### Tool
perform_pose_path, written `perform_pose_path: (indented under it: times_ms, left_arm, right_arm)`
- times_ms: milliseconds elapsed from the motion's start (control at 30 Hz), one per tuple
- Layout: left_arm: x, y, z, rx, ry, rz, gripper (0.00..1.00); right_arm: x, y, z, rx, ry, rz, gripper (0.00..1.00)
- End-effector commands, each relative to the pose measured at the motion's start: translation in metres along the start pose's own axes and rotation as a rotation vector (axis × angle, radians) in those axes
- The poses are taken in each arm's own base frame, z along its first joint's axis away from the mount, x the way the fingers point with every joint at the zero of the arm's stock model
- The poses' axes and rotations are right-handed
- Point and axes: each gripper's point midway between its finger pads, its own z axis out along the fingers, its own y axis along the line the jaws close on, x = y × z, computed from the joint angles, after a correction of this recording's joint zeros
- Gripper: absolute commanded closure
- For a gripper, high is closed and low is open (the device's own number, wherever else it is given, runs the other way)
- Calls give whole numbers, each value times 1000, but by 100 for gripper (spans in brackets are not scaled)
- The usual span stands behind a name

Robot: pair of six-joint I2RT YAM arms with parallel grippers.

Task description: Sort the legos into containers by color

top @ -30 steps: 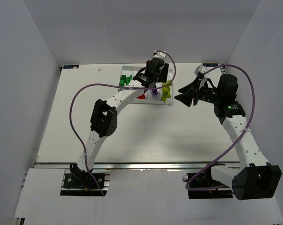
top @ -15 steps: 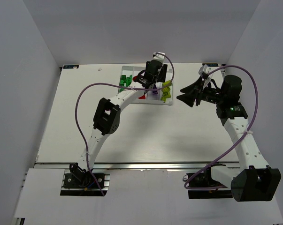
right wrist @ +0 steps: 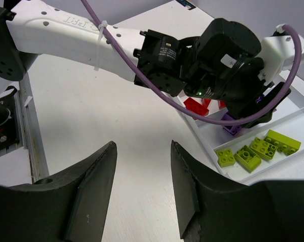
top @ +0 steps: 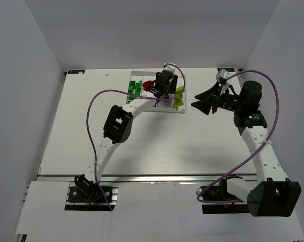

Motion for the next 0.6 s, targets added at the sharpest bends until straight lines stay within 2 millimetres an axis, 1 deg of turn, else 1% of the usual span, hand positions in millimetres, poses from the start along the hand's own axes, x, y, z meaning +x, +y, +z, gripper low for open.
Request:
perform_pose_path:
  times_ms: [0, 67, 233, 300, 433, 533, 567]
  left_arm:
    - [-43, 1, -11, -3, -79, -37, 34]
    - [-46, 2, -12, -4, -82, -38, 30]
    - [-53, -1, -16, 12, -93, -50, 29]
    - [-54, -2, -17, 15, -92, -56, 25]
    - [-57, -1, -20, 15, -92, -53, 22]
    - [-58, 1, -21, 6, -94, -52, 16]
    - [-62, 1, -23, 6, -99, -49, 16]
  right_arm:
    - [-9, 6, -4, -18, -29, -38, 47]
    - [-9, 6, -5, -21, -30, -36, 47]
    - [-9, 6, -6, -21, -31, -34, 47]
    - [-10, 6, -7, -21, -32, -31, 47]
    - [-9, 5, -8, -23, -32, -24, 47]
    - [-9, 5, -8, -25, -32, -23, 47]
    - [-9, 5, -8, -25, -33, -22, 47]
